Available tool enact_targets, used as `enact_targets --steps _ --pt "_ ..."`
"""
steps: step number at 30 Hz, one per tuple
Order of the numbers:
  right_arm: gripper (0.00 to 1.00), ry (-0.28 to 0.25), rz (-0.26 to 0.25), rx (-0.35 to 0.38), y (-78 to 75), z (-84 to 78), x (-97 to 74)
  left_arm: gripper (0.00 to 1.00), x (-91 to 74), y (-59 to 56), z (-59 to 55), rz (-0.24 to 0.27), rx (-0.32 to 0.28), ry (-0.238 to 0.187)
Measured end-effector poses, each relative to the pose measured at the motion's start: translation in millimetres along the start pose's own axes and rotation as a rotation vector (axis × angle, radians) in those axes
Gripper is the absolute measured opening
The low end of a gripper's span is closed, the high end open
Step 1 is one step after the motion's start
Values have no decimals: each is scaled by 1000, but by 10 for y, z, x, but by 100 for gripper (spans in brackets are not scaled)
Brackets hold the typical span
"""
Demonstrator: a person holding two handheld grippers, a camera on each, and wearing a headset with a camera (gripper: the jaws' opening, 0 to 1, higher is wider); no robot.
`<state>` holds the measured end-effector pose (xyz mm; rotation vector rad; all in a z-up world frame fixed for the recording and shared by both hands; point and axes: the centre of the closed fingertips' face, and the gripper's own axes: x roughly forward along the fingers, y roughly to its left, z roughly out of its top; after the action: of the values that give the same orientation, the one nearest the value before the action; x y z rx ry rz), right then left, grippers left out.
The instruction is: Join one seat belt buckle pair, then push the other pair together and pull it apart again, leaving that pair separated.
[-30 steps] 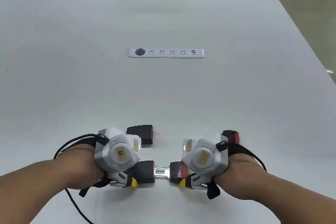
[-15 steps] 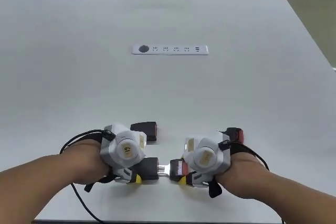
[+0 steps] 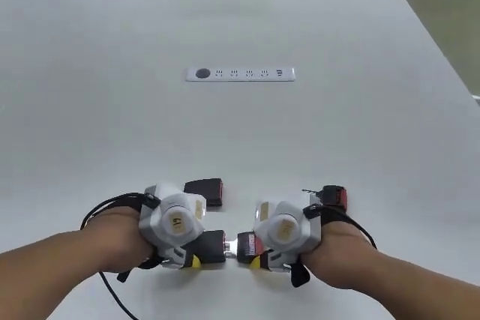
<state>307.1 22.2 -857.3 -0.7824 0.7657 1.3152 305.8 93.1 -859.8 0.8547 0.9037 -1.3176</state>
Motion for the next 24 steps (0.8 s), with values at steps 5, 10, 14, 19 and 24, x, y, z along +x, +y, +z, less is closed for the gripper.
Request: enact_targets --steps 5,10,14,19,24 --pt "30 -11 -5 5 17 59 37 32 1 -1 2 -2 7 -3" --pt "30 -13 -7 21 9 91 65 32 2 0 2 -1 7 4" --pt "30 16 -11 35 41 30 148 32 8 2 -1 -7 14 6" --pt "30 15 -13 37 34 46 157 33 13 2 2 -4 10 8" --pt "31 11 -18 35 31 67 120 33 10 6 0 -1 6 13"
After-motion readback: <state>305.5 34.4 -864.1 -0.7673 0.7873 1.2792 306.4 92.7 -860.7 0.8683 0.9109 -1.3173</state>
